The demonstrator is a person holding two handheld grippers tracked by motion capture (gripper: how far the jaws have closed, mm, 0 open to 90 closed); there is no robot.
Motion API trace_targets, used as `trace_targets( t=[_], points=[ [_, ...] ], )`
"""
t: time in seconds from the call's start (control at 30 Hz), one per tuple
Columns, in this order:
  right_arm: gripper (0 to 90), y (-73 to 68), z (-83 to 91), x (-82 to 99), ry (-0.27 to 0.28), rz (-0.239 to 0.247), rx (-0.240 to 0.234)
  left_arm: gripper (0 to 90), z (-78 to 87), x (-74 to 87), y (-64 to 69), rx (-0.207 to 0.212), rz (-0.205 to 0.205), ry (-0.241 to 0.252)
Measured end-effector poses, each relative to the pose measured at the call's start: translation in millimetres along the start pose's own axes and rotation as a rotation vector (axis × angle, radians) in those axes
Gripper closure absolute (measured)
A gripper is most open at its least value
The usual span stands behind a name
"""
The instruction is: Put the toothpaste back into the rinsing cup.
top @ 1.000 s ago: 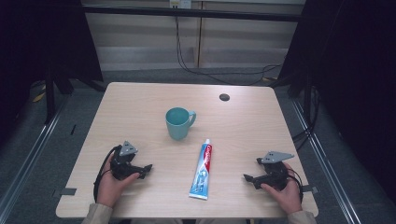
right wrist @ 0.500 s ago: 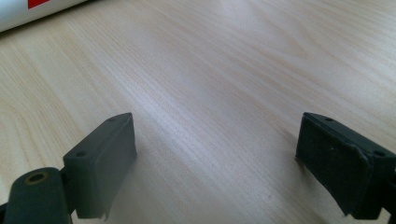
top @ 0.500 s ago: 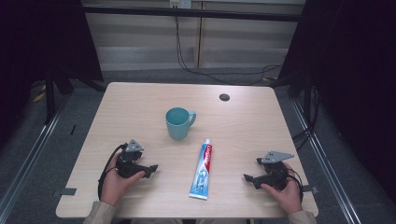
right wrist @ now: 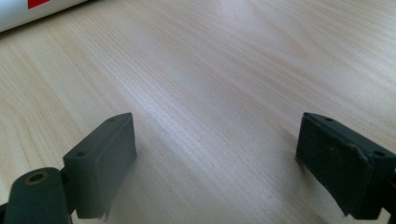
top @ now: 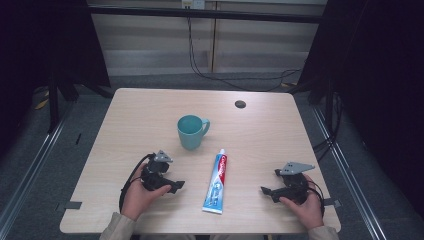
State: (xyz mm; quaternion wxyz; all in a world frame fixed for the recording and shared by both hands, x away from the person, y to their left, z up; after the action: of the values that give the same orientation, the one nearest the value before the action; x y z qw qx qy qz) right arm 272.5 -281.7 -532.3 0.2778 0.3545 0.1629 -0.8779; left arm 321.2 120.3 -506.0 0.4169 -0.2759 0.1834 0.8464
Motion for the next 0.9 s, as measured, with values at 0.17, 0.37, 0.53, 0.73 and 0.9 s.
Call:
trace_targets(
  t=[0.17, 0.37, 0.53, 0.73, 0.9],
  points=[
    [11.5, 0.0, 0.0, 0.0, 0.0, 0.0, 0.0, 15.8, -2.4, -9.7, 4.0, 0.017, -0.011, -0.005],
    [11.5, 0.0, 0.0, 0.0, 0.0, 0.0, 0.0, 15.8, -4.2, -16.0, 8.1, 0.028, -0.01, -0.005],
    [11.4, 0.0, 0.0, -0.1, -0.001, -0.001, 0.001, 15.8, -7.7, -13.4, 7.8, 0.017, -0.026, -0.02],
    [13.9, 0.1, -3.3, -5.9, -0.014, 0.026, -0.025, 15.7, -1.4, -5.2, -1.6, -0.02, -0.02, 0.002],
    [13.9, -7.0, -7.9, -19.8, -0.077, 0.144, -0.03, 15.6, 3.2, 3.8, -9.1, -0.034, -0.005, 0.009]
  ],
)
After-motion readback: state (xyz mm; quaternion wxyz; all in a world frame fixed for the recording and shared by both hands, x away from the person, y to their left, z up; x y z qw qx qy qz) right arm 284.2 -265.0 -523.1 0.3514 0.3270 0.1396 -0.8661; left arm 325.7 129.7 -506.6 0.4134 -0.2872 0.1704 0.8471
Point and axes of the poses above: each handheld gripper's, and its own axes: z roughly backward along the jaws, x roughly out of its underside, y roughly to its right, the point moved 3 cm from there along -z, roughly forward along the jaws, and after that the axes turned 5 degrees about -z, right-handed, at the moved point
